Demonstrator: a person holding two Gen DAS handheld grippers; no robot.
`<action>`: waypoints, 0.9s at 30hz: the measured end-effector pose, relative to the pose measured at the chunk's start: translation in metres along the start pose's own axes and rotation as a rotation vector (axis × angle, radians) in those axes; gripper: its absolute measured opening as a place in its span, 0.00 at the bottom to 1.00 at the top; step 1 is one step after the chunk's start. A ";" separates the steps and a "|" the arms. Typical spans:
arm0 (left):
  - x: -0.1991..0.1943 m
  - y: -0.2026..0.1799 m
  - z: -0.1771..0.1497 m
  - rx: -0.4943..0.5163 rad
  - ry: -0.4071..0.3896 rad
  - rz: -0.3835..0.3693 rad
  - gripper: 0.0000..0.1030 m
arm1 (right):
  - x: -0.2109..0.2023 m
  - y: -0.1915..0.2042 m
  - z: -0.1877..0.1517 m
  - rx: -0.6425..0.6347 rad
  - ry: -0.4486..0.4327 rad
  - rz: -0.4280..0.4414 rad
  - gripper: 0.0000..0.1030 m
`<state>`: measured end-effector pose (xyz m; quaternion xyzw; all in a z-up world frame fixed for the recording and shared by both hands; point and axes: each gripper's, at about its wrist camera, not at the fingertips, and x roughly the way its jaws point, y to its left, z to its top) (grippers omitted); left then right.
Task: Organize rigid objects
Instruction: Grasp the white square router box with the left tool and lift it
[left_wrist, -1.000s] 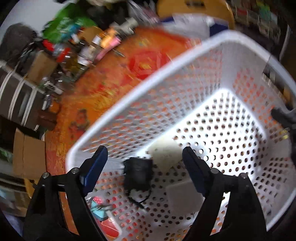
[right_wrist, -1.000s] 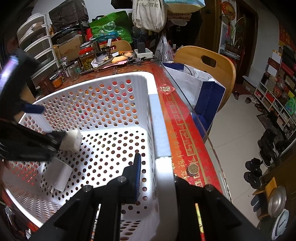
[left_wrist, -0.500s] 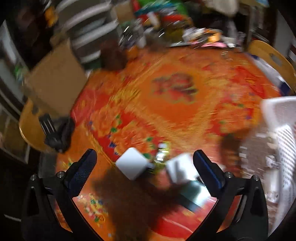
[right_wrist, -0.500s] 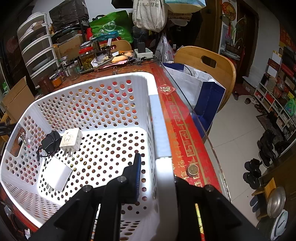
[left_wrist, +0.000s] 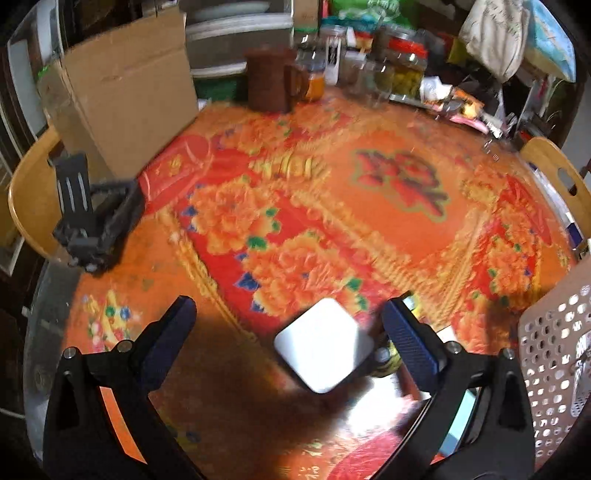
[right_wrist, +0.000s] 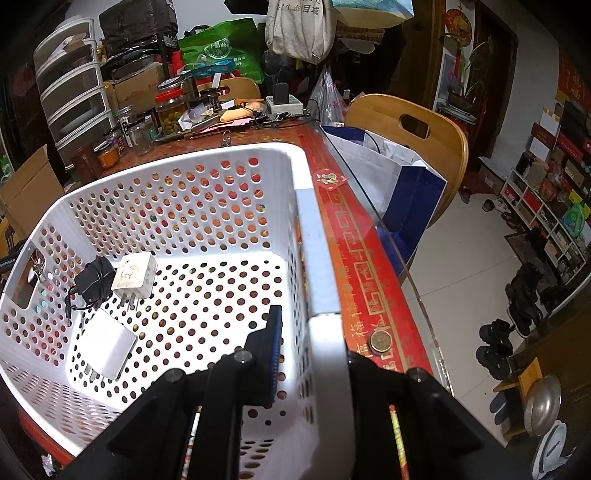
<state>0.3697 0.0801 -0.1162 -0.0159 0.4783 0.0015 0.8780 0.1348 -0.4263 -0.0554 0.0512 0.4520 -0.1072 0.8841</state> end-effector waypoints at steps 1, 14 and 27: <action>0.006 0.000 -0.001 0.008 0.022 0.001 0.94 | 0.000 0.000 0.000 -0.001 -0.001 -0.001 0.14; 0.024 0.007 -0.008 -0.051 0.085 -0.017 0.99 | 0.000 0.001 0.001 -0.006 0.002 0.000 0.14; 0.023 0.001 -0.009 -0.040 0.064 -0.013 0.77 | 0.002 0.002 0.001 -0.016 0.009 -0.005 0.14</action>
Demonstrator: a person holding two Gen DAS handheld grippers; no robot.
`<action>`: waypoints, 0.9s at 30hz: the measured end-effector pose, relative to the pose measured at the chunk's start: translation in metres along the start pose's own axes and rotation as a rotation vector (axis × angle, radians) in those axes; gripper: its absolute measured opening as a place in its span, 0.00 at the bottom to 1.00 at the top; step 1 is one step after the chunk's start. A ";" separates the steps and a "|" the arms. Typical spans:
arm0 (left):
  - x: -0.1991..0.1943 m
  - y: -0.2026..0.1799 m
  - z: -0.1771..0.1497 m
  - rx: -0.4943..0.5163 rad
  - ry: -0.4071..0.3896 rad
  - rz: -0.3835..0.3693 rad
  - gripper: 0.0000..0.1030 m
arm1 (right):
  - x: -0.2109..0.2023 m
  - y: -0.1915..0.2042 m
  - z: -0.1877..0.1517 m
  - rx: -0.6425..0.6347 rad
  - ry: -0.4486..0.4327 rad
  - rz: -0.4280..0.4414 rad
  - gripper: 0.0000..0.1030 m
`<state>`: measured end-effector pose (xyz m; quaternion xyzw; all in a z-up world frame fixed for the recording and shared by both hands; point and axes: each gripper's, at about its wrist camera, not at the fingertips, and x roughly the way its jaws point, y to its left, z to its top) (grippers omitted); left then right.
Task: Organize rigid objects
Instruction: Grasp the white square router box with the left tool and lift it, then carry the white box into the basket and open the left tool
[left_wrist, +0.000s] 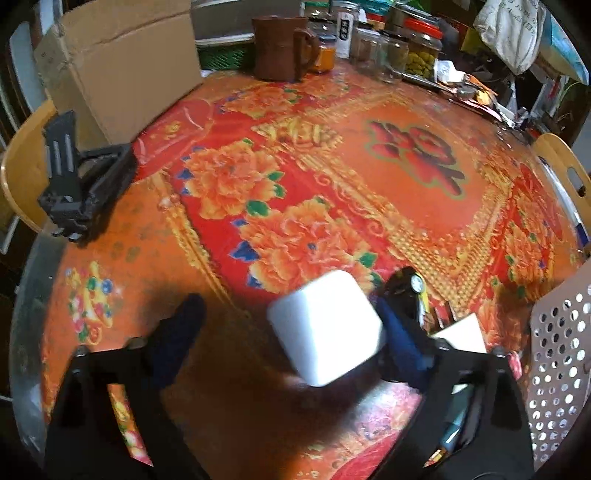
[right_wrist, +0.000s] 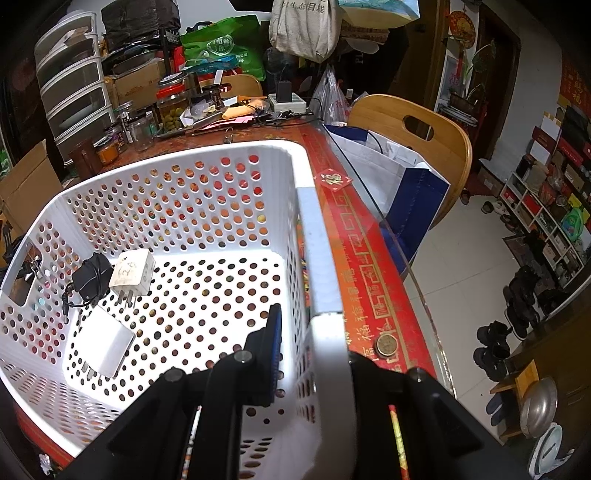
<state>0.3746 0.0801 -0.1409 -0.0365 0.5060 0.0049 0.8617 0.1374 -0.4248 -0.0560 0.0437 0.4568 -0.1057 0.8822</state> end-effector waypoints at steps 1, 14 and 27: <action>0.001 -0.001 -0.001 0.001 0.006 -0.018 0.67 | 0.000 0.000 0.000 -0.002 0.001 0.000 0.14; -0.041 -0.006 -0.002 0.011 -0.174 0.097 0.50 | 0.000 0.003 0.001 -0.006 0.003 -0.003 0.14; -0.120 -0.053 0.002 0.085 -0.347 0.224 0.50 | 0.000 0.004 0.001 -0.011 -0.001 0.003 0.14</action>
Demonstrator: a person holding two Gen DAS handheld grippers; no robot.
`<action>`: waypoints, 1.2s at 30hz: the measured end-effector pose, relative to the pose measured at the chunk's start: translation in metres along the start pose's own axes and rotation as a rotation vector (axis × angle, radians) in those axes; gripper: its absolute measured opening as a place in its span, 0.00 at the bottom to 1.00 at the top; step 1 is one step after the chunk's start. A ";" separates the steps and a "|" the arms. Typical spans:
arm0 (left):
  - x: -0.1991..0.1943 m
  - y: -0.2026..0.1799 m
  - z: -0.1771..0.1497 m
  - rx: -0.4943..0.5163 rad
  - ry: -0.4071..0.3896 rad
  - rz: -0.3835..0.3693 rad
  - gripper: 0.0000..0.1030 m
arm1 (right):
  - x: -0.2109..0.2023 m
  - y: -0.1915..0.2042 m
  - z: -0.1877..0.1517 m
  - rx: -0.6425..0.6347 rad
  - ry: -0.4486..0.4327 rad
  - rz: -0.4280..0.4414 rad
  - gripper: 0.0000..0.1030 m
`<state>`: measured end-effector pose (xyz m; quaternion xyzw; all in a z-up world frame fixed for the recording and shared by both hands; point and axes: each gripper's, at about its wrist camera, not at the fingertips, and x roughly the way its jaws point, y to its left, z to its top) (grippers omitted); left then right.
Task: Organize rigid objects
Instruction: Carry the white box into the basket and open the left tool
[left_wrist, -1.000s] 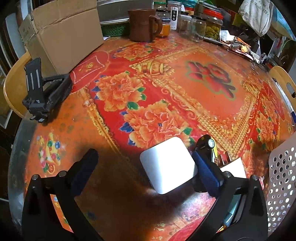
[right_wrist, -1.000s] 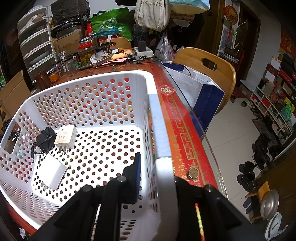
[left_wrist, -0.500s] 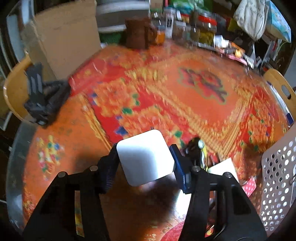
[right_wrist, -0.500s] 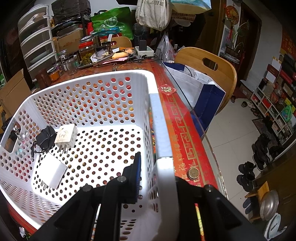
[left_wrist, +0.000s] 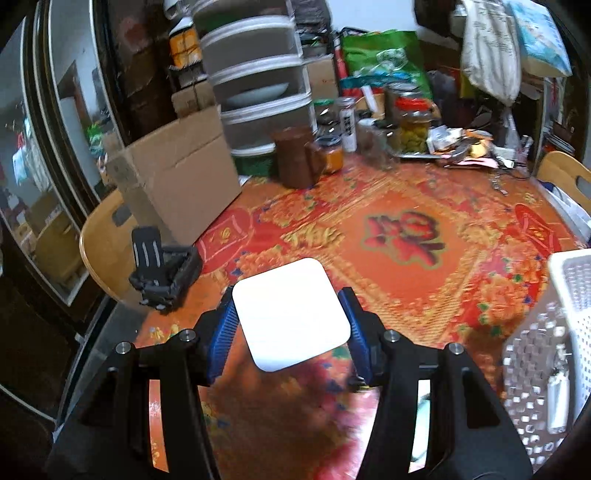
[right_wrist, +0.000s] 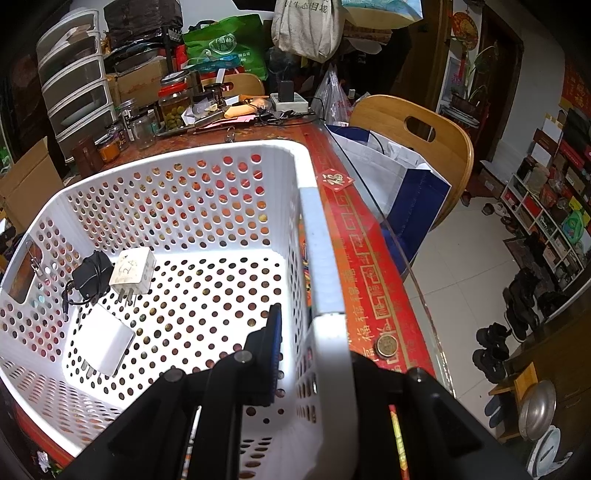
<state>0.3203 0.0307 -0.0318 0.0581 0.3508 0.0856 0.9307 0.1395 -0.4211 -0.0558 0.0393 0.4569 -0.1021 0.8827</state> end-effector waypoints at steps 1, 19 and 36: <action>-0.008 -0.003 0.000 0.009 -0.007 -0.003 0.50 | 0.000 0.000 0.000 -0.001 -0.002 0.002 0.14; -0.101 -0.126 0.021 0.225 -0.062 -0.065 0.50 | -0.002 -0.005 -0.001 -0.009 -0.011 0.026 0.14; -0.087 -0.309 -0.025 0.704 0.256 -0.212 0.50 | -0.002 -0.002 0.000 -0.013 -0.011 0.033 0.15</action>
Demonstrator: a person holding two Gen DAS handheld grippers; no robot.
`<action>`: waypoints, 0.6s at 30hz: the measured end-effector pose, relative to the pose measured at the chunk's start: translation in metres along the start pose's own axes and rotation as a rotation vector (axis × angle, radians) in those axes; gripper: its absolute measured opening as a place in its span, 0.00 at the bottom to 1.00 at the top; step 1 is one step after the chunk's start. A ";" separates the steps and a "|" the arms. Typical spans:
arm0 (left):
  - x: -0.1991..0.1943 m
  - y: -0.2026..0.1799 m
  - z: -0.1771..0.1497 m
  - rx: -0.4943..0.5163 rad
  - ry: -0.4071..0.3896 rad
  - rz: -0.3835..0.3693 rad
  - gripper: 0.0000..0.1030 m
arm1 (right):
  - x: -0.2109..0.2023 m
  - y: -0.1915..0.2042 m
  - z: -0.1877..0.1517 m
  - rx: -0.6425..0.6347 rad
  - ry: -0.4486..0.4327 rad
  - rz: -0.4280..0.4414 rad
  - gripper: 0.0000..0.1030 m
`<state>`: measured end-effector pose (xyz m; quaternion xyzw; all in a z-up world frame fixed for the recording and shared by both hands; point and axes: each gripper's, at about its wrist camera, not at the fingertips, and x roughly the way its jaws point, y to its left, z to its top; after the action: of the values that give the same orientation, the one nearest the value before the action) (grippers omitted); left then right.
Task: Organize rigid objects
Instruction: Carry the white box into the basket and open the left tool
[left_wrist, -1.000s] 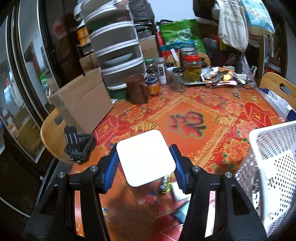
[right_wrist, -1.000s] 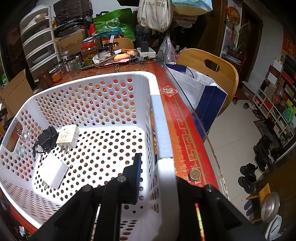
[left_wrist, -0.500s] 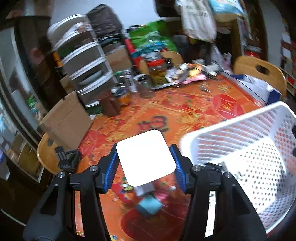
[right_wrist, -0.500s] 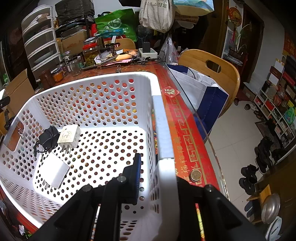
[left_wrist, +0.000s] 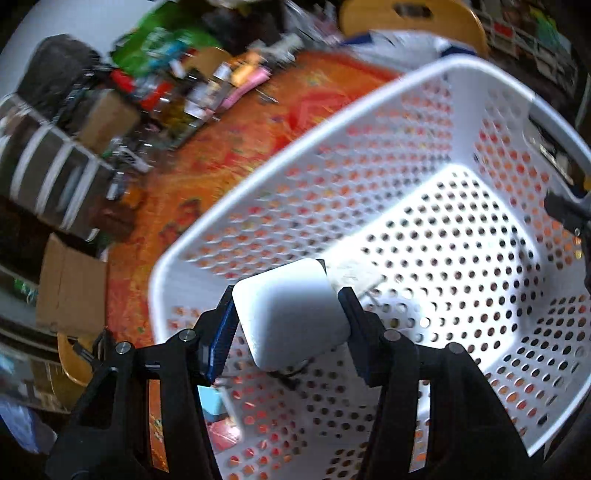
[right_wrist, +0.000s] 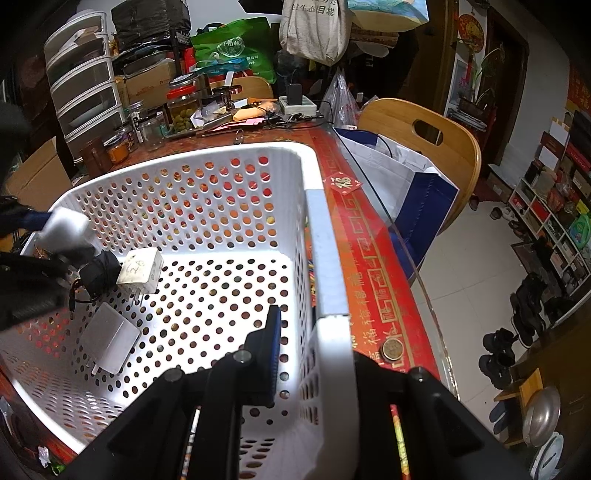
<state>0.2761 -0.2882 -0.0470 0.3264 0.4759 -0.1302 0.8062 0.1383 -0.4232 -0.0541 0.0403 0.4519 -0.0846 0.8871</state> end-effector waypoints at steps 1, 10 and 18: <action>0.005 -0.006 0.003 0.018 0.020 -0.004 0.50 | 0.000 0.000 0.000 0.000 0.000 0.001 0.15; 0.032 -0.044 0.019 0.130 0.122 -0.031 0.50 | 0.001 0.001 0.000 0.000 -0.002 0.009 0.16; 0.024 -0.043 0.018 0.138 0.088 -0.055 0.75 | 0.001 0.002 -0.001 0.000 -0.001 0.009 0.16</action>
<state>0.2780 -0.3297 -0.0790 0.3733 0.5095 -0.1705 0.7563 0.1386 -0.4217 -0.0557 0.0425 0.4512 -0.0806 0.8878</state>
